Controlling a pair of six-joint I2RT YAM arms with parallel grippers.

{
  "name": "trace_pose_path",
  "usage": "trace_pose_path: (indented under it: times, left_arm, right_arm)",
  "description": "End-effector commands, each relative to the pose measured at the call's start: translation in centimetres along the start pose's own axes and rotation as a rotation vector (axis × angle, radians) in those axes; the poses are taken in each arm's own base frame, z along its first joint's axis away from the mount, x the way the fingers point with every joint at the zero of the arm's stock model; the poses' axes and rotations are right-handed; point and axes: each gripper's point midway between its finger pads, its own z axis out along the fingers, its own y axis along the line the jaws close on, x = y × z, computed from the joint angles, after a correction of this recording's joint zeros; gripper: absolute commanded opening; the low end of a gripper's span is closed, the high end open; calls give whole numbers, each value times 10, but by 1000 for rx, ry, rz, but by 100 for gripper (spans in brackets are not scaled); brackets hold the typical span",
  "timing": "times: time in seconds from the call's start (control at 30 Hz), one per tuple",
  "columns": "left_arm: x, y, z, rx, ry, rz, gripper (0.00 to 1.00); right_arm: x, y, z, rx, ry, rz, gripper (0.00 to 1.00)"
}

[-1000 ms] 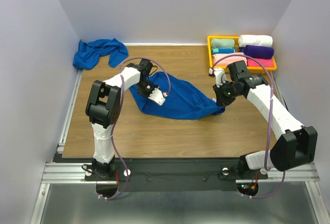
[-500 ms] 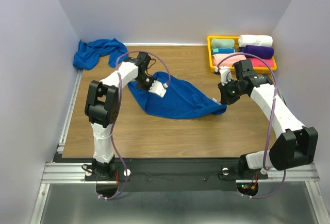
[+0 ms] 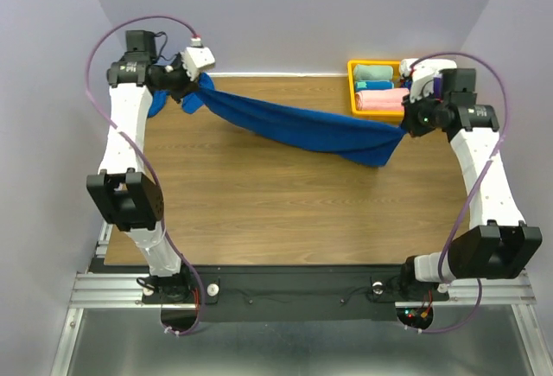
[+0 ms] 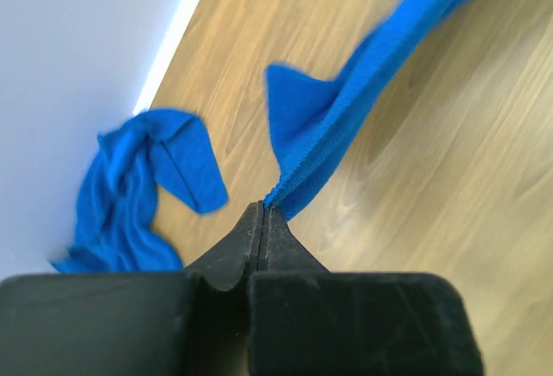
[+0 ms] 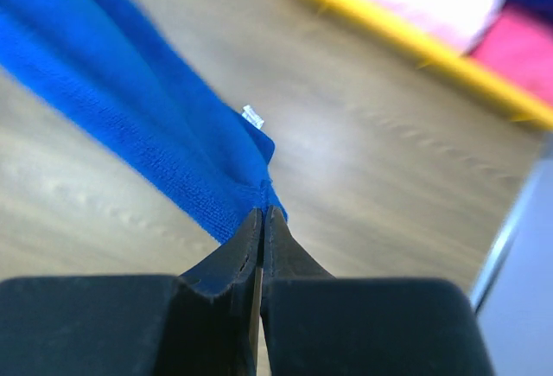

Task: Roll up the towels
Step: Flatten the towel

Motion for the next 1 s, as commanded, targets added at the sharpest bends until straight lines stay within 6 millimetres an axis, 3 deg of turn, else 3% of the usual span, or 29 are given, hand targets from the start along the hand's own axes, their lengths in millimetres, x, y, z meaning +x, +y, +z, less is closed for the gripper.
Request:
trace_pose_path:
  times: [0.0,0.13,0.23,0.3,0.33,0.4,0.43,0.47,0.67,0.77,0.83,0.97]
  left_arm:
    - [-43,10,-50,-114,-142,-212,0]
    - [-47,9,-76,-187,-151,-283,0]
    - [-52,-9,-94,-203,-149,-307,0]
    - [-44,-21,-95,-196,-130,-334,0]
    - [-52,-28,-107,-214,-144,-316,0]
    - [-41,-44,-107,-207,-128,-327,0]
    - [-48,-55,-121,-232,-145,-302,0]
    - [-38,-65,-118,-227,-126,-316,0]
    - [-37,-115,-148,-239,-115,-312,0]
    - [-38,-134,-161,-239,-104,-330,0]
    - [-34,-141,-164,-243,-87,-353,0]
    - [-10,-134,-155,-268,0,-432,0]
  right_arm:
    - [-58,-40,-33,154,-190,-3,1]
    - [-76,-48,-56,206,-256,-10,1]
    - [-78,-39,-71,204,-290,-29,0]
    - [-75,-31,-85,208,-315,-45,1]
    - [-72,-26,-88,200,-316,-52,1]
    - [-67,-18,-102,205,-332,-71,0]
    - [-62,-14,-105,205,-327,-72,1]
    - [-59,-11,-110,206,-328,-79,0]
    - [-30,23,-134,142,-314,-109,1]
    - [-14,37,-137,101,-283,-95,0]
    - [-6,36,-133,113,-257,-78,1]
    - [12,24,-105,114,-161,-7,0]
